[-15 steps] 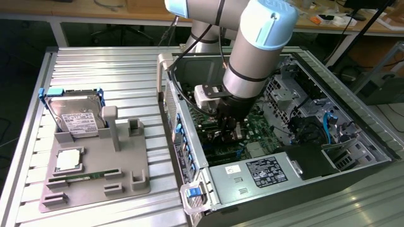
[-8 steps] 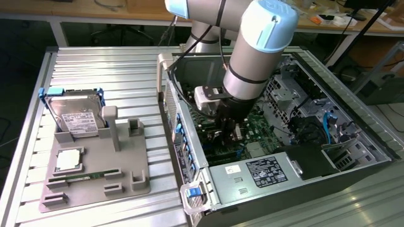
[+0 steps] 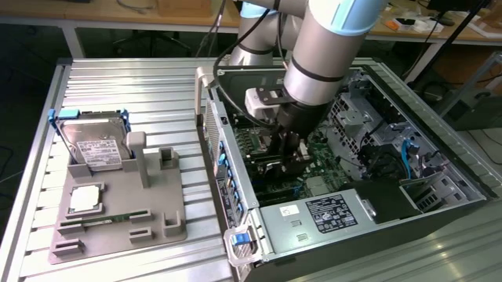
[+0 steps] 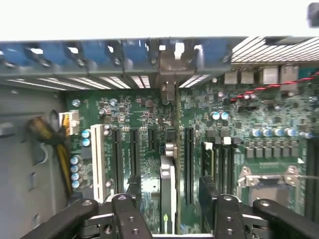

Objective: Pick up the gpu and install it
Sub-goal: 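Insert the gpu into the slot, then press down on the gpu until it lock into place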

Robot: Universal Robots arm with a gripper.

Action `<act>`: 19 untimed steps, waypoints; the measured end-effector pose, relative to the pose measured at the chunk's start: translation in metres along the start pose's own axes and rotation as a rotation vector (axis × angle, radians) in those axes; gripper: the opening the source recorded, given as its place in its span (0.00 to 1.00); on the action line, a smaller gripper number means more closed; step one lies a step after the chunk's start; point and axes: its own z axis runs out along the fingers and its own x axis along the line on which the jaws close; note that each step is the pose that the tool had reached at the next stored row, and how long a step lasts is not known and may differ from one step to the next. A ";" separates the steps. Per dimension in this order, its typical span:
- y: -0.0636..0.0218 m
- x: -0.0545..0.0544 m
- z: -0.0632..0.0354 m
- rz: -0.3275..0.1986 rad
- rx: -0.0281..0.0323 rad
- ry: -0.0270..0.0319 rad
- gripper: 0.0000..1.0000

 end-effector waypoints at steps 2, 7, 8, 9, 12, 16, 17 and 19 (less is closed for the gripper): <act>0.0000 0.000 -0.0084 0.000 -0.0001 0.0001 0.51; 0.0000 0.000 -0.0103 0.000 -0.0001 0.0000 0.32; 0.0000 0.000 -0.0103 0.000 0.0000 -0.0001 0.26; 0.0000 0.000 -0.0103 0.000 -0.0001 0.0000 0.26; 0.0000 0.000 -0.0103 0.000 -0.0001 0.0000 0.14; 0.0000 0.000 -0.0103 0.000 -0.0001 0.0000 0.11; 0.0000 0.000 -0.0103 0.000 -0.0001 0.0000 0.11; 0.0000 0.000 -0.0103 0.000 -0.0001 0.0000 0.11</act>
